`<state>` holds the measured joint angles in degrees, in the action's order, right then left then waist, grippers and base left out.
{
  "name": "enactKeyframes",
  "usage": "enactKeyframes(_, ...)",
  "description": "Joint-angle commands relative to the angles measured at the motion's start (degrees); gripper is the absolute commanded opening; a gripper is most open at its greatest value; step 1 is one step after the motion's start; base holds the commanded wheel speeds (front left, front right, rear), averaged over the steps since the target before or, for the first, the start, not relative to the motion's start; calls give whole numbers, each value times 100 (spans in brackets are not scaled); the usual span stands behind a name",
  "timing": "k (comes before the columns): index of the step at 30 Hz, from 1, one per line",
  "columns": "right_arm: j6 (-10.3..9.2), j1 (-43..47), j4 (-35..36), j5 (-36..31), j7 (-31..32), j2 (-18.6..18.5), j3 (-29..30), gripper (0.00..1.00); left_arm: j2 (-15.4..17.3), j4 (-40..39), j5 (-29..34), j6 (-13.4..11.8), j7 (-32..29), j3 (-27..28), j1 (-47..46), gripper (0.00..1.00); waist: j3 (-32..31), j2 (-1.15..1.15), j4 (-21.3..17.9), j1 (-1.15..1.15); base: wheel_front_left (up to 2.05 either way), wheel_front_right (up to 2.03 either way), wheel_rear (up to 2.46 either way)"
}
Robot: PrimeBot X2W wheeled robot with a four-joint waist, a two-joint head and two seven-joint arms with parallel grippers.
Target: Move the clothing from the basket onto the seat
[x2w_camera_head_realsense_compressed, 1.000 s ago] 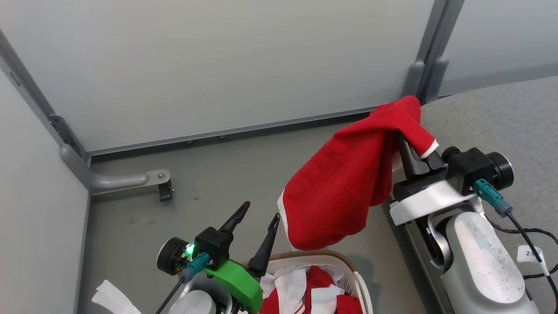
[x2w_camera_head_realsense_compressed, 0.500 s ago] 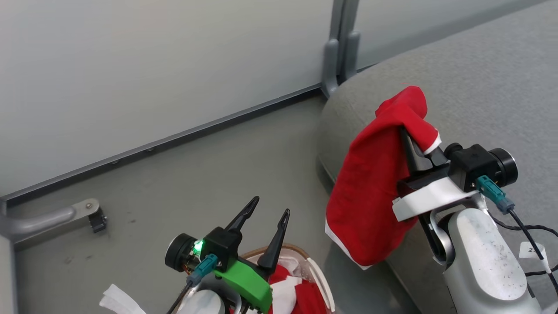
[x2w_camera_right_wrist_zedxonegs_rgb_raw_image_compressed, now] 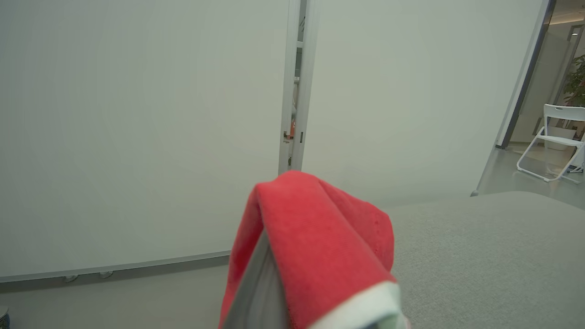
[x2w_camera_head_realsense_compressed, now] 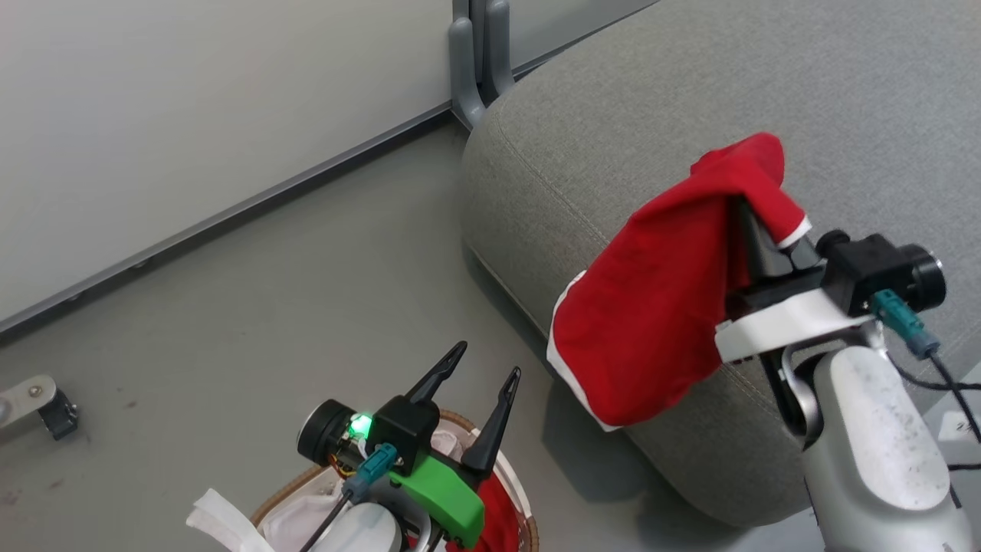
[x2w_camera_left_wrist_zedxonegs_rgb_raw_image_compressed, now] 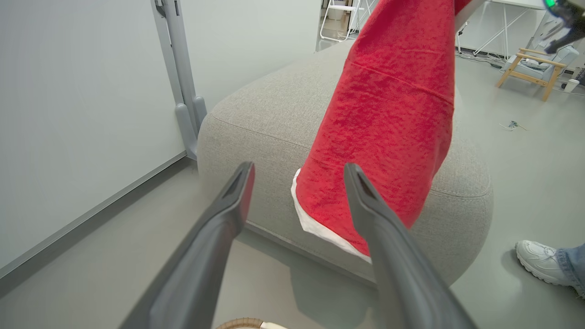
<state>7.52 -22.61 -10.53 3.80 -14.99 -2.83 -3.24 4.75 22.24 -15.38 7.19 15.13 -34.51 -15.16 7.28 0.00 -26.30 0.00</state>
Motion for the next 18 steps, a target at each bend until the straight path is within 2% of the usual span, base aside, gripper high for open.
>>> enactKeyframes(1,-6,-244,70,-123,-30,-13,113,0,57,-32,55,23,3,3,-118,100,270,0,45,0,0,0,0)
enactKeyframes(6,-6,-906,145,-640,-29,-8,645,0,115,-157,120,30,4,30,-235,100,645,0,328,0,0,0,0)
enactKeyframes(9,-6,-1432,92,-877,-29,-194,909,0,167,-281,215,32,3,34,-313,100,934,0,510,0,0,0,0)
enactKeyframes(18,-6,-3343,-586,-1122,-28,-1396,1527,0,339,-673,470,37,3,29,-729,100,1990,0,1054,0,0,0,0)
